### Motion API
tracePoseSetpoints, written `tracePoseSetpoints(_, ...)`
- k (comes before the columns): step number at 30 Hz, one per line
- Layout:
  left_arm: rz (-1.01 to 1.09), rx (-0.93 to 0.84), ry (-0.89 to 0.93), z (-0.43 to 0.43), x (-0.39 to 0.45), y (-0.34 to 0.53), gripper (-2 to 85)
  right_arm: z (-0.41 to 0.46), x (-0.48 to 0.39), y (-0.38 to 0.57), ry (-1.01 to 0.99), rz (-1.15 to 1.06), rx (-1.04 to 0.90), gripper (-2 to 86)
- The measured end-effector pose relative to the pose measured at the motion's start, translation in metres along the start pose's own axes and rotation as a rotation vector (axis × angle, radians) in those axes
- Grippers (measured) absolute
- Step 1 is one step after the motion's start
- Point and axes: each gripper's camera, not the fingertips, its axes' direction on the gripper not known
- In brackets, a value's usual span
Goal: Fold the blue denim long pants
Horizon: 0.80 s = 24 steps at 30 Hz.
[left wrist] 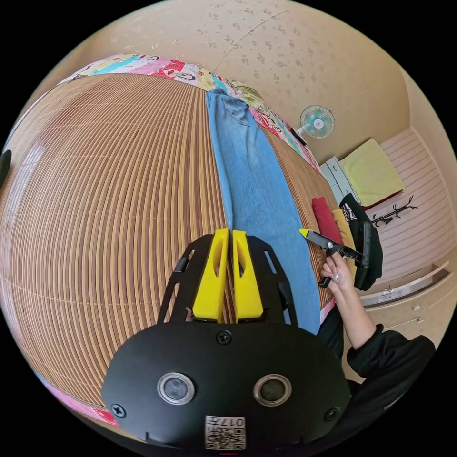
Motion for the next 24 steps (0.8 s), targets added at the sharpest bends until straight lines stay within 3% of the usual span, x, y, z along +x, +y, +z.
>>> tracePoseSetpoints(4, -0.025, -0.045, 0.089, -0.003, -0.004, -0.001, 3.6, -0.018, 0.013, -0.005, -0.092, 0.058, -0.019, 4.1)
tracePoseSetpoints(11, -0.020, -0.108, 0.235, -0.012, 0.004, 0.030, 8.9, -0.039, 0.031, 0.014, -0.431, 0.059, -0.125, 8.7)
tracePoseSetpoints(18, 0.021, -0.126, 0.079, -0.011, 0.037, 0.055, 2.1, -0.055, 0.010, 0.032, -0.366, 0.017, -0.202, 4.5)
tracePoseSetpoints(24, -0.011, -0.140, 0.180, -0.010, 0.032, 0.064, 0.8, -0.081, 0.010, 0.040, -0.365, -0.007, -0.183, 4.1)
